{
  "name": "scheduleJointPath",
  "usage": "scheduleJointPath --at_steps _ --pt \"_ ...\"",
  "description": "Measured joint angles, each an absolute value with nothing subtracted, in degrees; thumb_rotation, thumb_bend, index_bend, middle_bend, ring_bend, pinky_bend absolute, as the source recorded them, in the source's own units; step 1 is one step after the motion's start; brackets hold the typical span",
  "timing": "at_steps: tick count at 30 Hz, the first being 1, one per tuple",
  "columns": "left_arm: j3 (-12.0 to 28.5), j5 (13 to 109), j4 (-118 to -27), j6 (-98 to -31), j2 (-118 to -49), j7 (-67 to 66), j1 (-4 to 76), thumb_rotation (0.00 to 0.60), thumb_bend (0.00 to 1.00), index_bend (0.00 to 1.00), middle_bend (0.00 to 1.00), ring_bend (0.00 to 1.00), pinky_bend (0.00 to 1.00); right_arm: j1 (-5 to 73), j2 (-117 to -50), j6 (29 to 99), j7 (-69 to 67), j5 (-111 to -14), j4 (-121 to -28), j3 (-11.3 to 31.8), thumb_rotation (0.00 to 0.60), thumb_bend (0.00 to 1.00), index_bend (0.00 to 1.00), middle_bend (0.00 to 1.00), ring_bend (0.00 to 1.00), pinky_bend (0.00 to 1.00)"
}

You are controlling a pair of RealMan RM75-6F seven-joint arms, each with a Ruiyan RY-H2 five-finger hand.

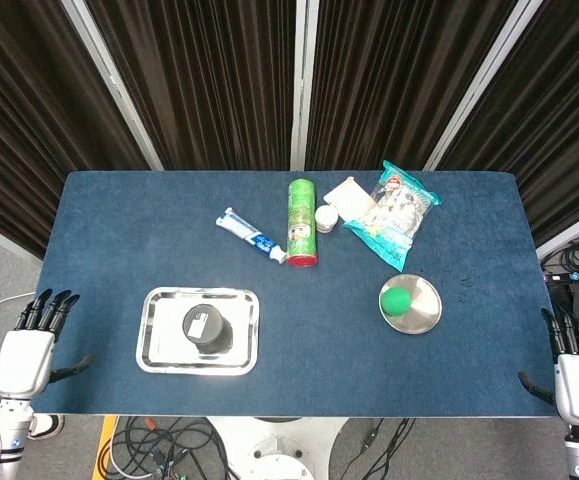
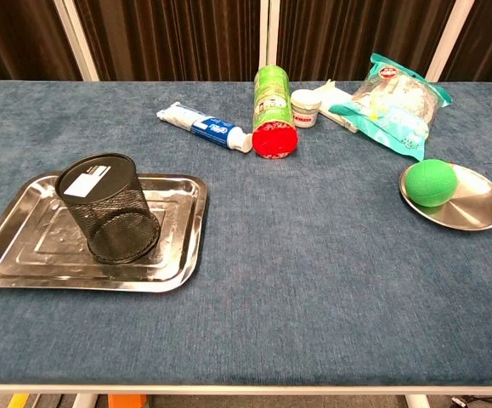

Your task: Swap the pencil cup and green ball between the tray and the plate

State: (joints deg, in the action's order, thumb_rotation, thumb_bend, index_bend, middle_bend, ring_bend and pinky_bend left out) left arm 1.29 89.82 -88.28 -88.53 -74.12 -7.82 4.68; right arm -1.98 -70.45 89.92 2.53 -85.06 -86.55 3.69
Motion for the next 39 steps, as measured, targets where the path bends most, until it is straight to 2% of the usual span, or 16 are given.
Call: scheduleJointPath --at_steps 5,13,18,24,30,39 --pt "1.24 89.93 -88.34 -88.59 -74.05 -7.57 4.65 0.510 0.09 0.12 0.11 0.03 0.14 -2.17 -69.99 90.25 2.13 -85.19 -87.11 3.69 0.600 0.07 0.00 0.00 0.00 0.00" --pt "1.08 90.59 -89.66 -87.86 -73.56 -7.05 5.23 0.543 0.09 0.12 0.11 0.03 0.14 -2.24 -69.67 90.16 1.63 -84.86 -87.42 3.84 0.600 0.07 0.00 0.00 0.00 0.00" --pt "0.83 92.19 -92.31 -86.07 -72.56 -6.70 6.77 0.586 0.09 0.12 0.11 0.03 0.14 -2.15 -69.26 90.55 1.61 -85.22 -87.99 4.05 0.600 0.07 0.00 0.00 0.00 0.00" --pt "0.76 94.59 -96.71 -80.51 -71.75 -6.93 11.12 0.598 0.09 0.12 0.11 0.03 0.14 -2.19 -68.39 90.87 1.85 -85.67 -88.30 4.01 0.600 0.07 0.00 0.00 0.00 0.00" --pt "2.36 95.05 -100.96 -71.99 -71.78 -9.11 17.57 0.600 0.09 0.11 0.08 0.03 0.14 -2.18 -68.03 91.31 0.57 -85.76 -88.34 4.33 0.600 0.07 0.00 0.00 0.00 0.00" --pt "4.78 86.03 -105.22 -59.22 -71.24 -12.99 24.73 0.600 0.09 0.10 0.02 0.00 0.14 -2.16 -68.18 91.37 -0.93 -86.02 -86.95 4.31 0.600 0.07 0.00 0.00 0.00 0.00"
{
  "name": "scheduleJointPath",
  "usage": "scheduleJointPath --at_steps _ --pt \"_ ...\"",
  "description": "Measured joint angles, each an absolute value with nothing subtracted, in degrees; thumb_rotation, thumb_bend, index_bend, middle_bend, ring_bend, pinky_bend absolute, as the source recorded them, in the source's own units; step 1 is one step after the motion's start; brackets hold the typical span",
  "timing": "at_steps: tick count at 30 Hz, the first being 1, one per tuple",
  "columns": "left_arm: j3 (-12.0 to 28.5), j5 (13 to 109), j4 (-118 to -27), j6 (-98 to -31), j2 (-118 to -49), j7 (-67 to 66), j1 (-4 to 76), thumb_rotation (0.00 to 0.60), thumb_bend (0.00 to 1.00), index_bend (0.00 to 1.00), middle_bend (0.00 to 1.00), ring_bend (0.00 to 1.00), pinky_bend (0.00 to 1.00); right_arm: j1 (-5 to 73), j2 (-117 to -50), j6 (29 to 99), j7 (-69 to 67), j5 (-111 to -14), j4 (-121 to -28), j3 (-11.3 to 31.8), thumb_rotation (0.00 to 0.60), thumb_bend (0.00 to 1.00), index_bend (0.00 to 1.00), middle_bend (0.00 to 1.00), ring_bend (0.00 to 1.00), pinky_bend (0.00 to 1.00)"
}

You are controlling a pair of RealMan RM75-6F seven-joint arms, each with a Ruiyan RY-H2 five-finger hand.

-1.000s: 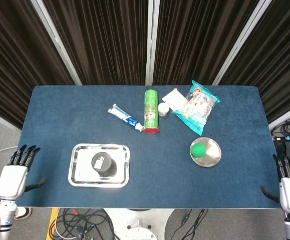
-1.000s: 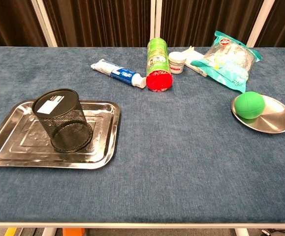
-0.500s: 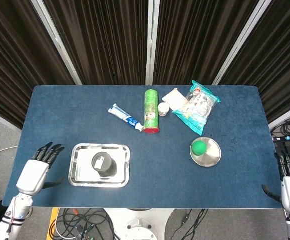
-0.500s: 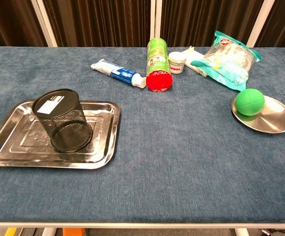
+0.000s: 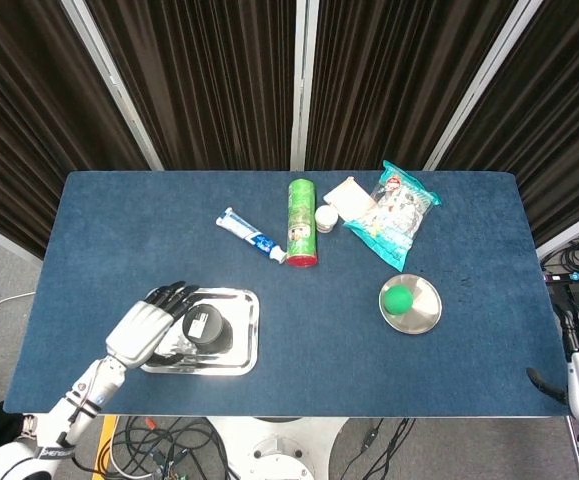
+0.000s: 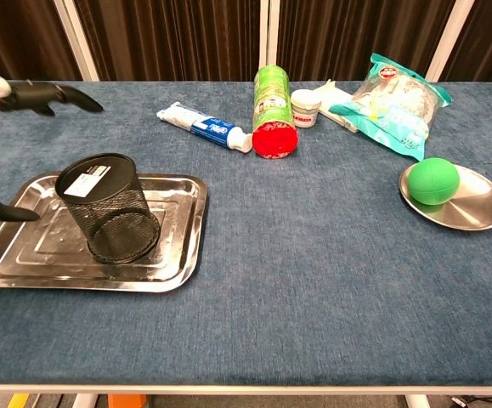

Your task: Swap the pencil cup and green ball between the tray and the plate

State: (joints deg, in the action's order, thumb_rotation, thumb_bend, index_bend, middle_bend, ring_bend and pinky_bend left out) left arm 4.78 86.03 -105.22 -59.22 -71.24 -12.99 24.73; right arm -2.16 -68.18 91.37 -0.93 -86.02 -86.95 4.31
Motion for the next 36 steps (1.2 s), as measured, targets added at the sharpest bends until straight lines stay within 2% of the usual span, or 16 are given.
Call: scheduleJointPath --at_steps 5,13,19,24,31,36 --pt "6.01 81.79 -105.10 -54.86 -71.69 -12.93 28.48 0.600 0.09 0.10 0.02 0.00 0.14 -2.16 -68.76 90.96 -1.66 -85.37 -85.55 4.39 0.600 0.07 0.00 0.00 0.00 0.00" --pt "6.71 78.71 -101.50 -51.88 -74.31 -12.89 31.90 0.600 0.09 0.10 0.02 0.00 0.15 -2.17 -69.01 90.30 -2.10 -84.91 -84.78 4.27 0.600 0.07 0.00 0.00 0.00 0.00" --pt "6.33 79.70 -99.37 -51.73 -76.10 -11.01 33.42 0.600 0.09 0.10 0.11 0.03 0.24 -2.00 -69.34 89.92 -2.38 -84.72 -84.40 4.29 0.600 0.07 0.00 0.00 0.00 0.00" --pt "5.60 80.78 -98.71 -51.96 -76.54 -10.24 34.10 0.600 0.10 0.17 0.20 0.13 0.36 -2.03 -69.35 89.77 -2.54 -84.43 -84.18 4.34 0.600 0.07 0.00 0.00 0.00 0.00" --pt "4.56 82.80 -97.31 -53.88 -77.66 -9.29 34.38 0.600 0.18 0.27 0.29 0.17 0.40 -2.04 -69.57 89.50 -2.82 -84.14 -83.77 4.35 0.600 0.07 0.00 0.00 0.00 0.00" --pt "4.33 83.17 -96.93 -54.68 -78.14 -9.12 34.60 0.600 0.23 0.36 0.35 0.24 0.48 -2.03 -69.60 89.42 -2.98 -84.05 -83.65 4.39 0.600 0.07 0.00 0.00 0.00 0.00"
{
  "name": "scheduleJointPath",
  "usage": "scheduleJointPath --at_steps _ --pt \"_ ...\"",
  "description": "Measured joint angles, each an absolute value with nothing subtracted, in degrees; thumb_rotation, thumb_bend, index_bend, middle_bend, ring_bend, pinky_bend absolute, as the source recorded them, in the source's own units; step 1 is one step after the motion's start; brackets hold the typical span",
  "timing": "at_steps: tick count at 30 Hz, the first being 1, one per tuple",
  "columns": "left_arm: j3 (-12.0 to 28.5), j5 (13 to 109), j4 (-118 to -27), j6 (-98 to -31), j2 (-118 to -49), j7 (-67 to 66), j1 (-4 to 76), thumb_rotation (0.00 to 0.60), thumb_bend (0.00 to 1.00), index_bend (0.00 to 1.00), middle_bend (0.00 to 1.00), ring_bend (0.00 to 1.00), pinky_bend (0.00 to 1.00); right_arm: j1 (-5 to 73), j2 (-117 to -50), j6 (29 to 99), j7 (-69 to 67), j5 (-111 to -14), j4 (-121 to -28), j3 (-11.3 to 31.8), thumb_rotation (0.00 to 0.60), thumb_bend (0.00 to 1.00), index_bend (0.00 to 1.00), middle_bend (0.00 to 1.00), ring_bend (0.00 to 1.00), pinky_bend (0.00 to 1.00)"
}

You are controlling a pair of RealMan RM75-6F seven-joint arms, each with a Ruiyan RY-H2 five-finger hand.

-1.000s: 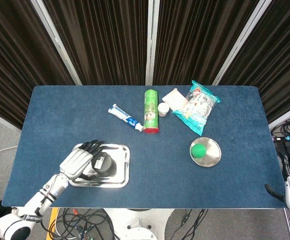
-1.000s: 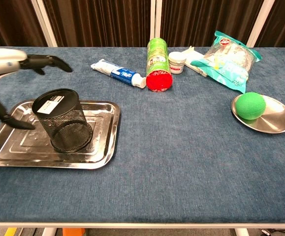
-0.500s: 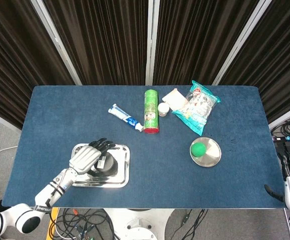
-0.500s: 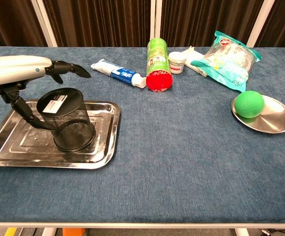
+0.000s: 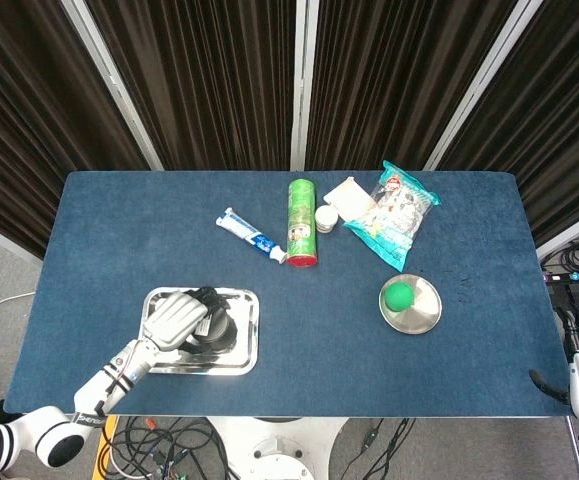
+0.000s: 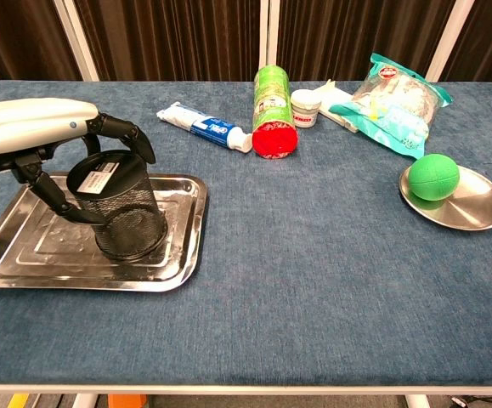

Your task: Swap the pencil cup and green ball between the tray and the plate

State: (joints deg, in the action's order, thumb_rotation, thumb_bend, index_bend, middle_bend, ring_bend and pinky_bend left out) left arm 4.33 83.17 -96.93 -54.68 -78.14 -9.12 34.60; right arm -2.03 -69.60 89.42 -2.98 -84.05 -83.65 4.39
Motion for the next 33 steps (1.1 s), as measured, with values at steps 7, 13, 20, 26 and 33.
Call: scheduleJointPath --at_steps 7,13,20,26,33 --pt "4.68 83.88 -98.07 -56.46 -77.62 -8.96 34.84 0.600 0.24 0.37 0.37 0.26 0.52 -2.09 -69.50 89.40 -3.26 -83.91 -83.52 4.43 0.600 0.07 0.00 0.00 0.00 0.00" --pt "7.47 84.40 -99.60 -55.90 -77.26 -8.83 37.87 0.600 0.24 0.37 0.37 0.26 0.53 -2.25 -69.21 89.55 -3.30 -83.87 -83.64 4.43 0.600 0.07 0.00 0.00 0.00 0.00" --pt "12.14 81.05 -96.70 -49.18 -82.53 -9.26 46.02 0.600 0.24 0.37 0.37 0.26 0.53 -2.51 -69.44 89.58 -4.46 -83.54 -82.79 4.44 0.600 0.07 0.00 0.00 0.00 0.00" --pt "15.10 77.70 -89.92 -45.05 -88.53 -9.13 52.06 0.600 0.25 0.36 0.37 0.26 0.53 -2.52 -69.77 88.97 -6.08 -83.23 -81.42 4.40 0.600 0.07 0.00 0.00 0.00 0.00" --pt "16.56 74.89 -82.46 -41.72 -92.92 -9.65 57.38 0.600 0.25 0.36 0.37 0.26 0.53 -2.72 -70.08 89.09 -6.80 -83.04 -80.69 4.46 0.600 0.07 0.00 0.00 0.00 0.00"
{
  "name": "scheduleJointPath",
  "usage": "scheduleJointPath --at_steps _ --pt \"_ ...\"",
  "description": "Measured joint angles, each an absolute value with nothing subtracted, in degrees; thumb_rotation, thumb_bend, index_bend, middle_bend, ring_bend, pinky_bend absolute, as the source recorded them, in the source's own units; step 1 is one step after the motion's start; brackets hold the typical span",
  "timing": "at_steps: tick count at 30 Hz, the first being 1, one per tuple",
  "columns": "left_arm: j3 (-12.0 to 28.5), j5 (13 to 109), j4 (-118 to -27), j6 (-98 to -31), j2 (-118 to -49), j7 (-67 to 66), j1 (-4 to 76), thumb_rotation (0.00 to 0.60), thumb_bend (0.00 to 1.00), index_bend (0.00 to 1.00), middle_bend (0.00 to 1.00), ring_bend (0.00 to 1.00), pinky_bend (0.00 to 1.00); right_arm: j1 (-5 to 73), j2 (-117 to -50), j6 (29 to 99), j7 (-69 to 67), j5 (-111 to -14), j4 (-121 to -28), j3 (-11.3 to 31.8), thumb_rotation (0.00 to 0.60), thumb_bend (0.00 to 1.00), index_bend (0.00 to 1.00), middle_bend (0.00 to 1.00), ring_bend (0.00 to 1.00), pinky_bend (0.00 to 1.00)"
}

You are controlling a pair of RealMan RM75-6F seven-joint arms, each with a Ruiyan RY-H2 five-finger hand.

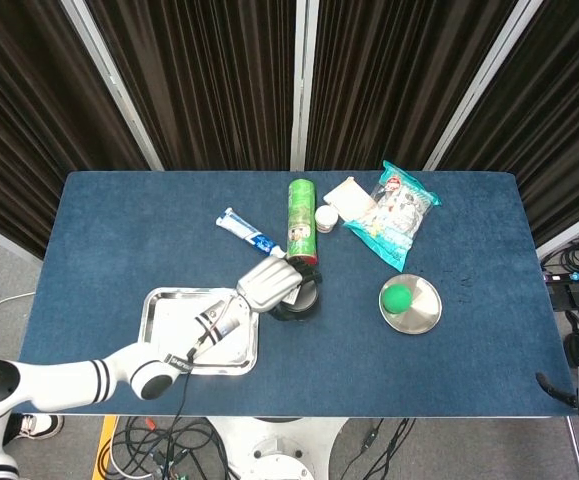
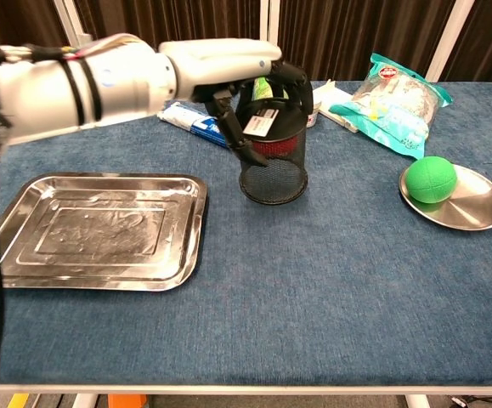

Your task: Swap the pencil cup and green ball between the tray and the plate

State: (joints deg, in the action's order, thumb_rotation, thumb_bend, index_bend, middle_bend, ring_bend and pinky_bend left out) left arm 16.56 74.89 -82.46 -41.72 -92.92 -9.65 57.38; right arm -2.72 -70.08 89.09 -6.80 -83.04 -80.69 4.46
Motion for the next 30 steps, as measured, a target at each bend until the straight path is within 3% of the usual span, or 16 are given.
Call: scheduleJointPath --at_steps 13,20,30 --pt "15.89 72.93 -73.55 -41.72 -98.22 -8.97 61.14 0.600 0.24 0.33 0.32 0.22 0.51 -2.85 -70.95 88.20 -8.05 -82.48 -79.03 4.37 0.600 0.07 0.00 0.00 0.00 0.00" --pt "14.82 73.63 -74.12 -42.47 -97.34 -8.09 61.19 0.600 0.16 0.20 0.15 0.08 0.33 -2.82 -71.00 88.30 -8.17 -82.53 -78.85 4.53 0.600 0.07 0.00 0.00 0.00 0.00" --pt "13.91 72.40 -78.54 -43.41 -93.69 -10.02 60.37 0.600 0.15 0.16 0.13 0.06 0.31 -2.46 -70.92 88.74 -7.92 -83.33 -79.20 4.75 0.600 0.07 0.00 0.00 0.00 0.00"
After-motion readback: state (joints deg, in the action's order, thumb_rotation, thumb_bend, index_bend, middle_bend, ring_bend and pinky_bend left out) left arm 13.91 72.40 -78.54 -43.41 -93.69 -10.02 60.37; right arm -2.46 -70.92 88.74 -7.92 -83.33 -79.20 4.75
